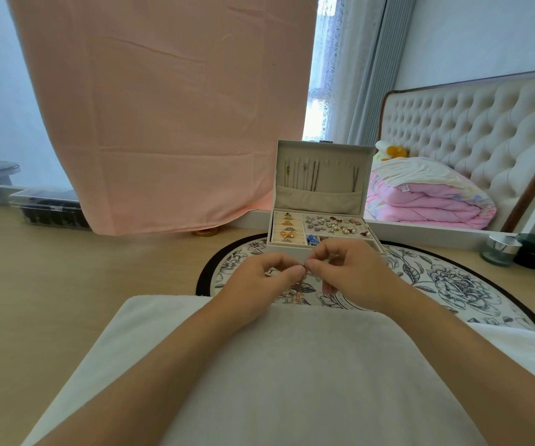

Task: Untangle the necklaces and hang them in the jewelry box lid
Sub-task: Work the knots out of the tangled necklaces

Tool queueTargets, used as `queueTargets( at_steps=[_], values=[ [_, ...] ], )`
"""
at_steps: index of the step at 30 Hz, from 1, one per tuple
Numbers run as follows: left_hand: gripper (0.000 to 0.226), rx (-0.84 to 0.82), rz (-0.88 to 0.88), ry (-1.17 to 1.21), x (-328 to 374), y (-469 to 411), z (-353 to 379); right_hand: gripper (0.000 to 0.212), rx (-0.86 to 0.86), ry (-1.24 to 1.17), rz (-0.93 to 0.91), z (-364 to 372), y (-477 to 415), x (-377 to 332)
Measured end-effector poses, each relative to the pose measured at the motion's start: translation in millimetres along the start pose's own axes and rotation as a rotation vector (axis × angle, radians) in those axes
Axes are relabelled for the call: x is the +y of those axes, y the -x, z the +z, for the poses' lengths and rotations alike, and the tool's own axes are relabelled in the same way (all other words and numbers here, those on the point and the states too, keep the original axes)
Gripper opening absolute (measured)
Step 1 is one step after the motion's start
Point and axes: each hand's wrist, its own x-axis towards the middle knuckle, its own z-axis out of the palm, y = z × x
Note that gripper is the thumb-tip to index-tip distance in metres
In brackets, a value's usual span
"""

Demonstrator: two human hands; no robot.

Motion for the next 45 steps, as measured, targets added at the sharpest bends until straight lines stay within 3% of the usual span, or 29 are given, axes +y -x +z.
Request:
queueTargets(
  at_steps=[2, 10, 15, 20, 22, 27, 30, 32, 36, 39, 45],
  values=[
    [0.003, 0.029, 0.001, 0.005, -0.7, -0.6, -0.1, 0.011, 0.004, -0.046, 0.013, 0.7, -1.4, 1.7],
    [0.014, 0.234, -0.110, 0.165, 6.0, -1.5, -4.1, 0.021, 0.212, 0.059, -0.049, 2.6, -5.8, 6.0],
    [0.010, 0.271, -0.254, 0.301, 10.6, -3.5, -5.9, 0.022, 0.110, -0.391, 0.085, 4.7, -6.1, 2.7],
    [0.017, 0.222, -0.278, 0.372, 5.8, -6.8, -5.4, 0.018, 0.008, -0.620, 0.148, 4.7, -4.8, 1.4],
    [0.019, 0.202, -0.265, 0.443, 4.9, -8.1, -5.5, 0.017, -0.035, -0.578, 0.164, 1.8, -3.9, 3.0],
    [0.017, 0.158, -0.229, 0.535, 6.8, -10.0, -8.6, 0.015, 0.057, -0.103, 0.099, 4.8, -3.5, 3.8],
    [0.017, 0.133, -0.204, 0.492, 7.3, -8.5, -9.6, 0.012, 0.023, -0.179, 0.071, 10.9, -2.1, 0.1],
    [0.017, 0.121, -0.187, 0.461, 7.0, -7.5, -9.2, 0.027, 0.051, -0.186, 0.073, 14.5, -2.5, 1.1],
    [0.015, 0.116, -0.146, 0.388, 6.9, -7.0, -6.9, 0.006, 0.094, -0.307, 0.092, 10.8, -2.1, -3.4],
    [0.018, 0.090, -0.118, 0.371, 7.6, -4.7, -5.5, 0.016, 0.072, -0.313, 0.125, 8.5, -0.6, -3.0],
    [0.023, 0.063, -0.117, 0.426, 9.0, -2.8, -6.4, 0.018, 0.256, -0.099, 0.074, 11.2, -4.4, 2.6]
  ],
)
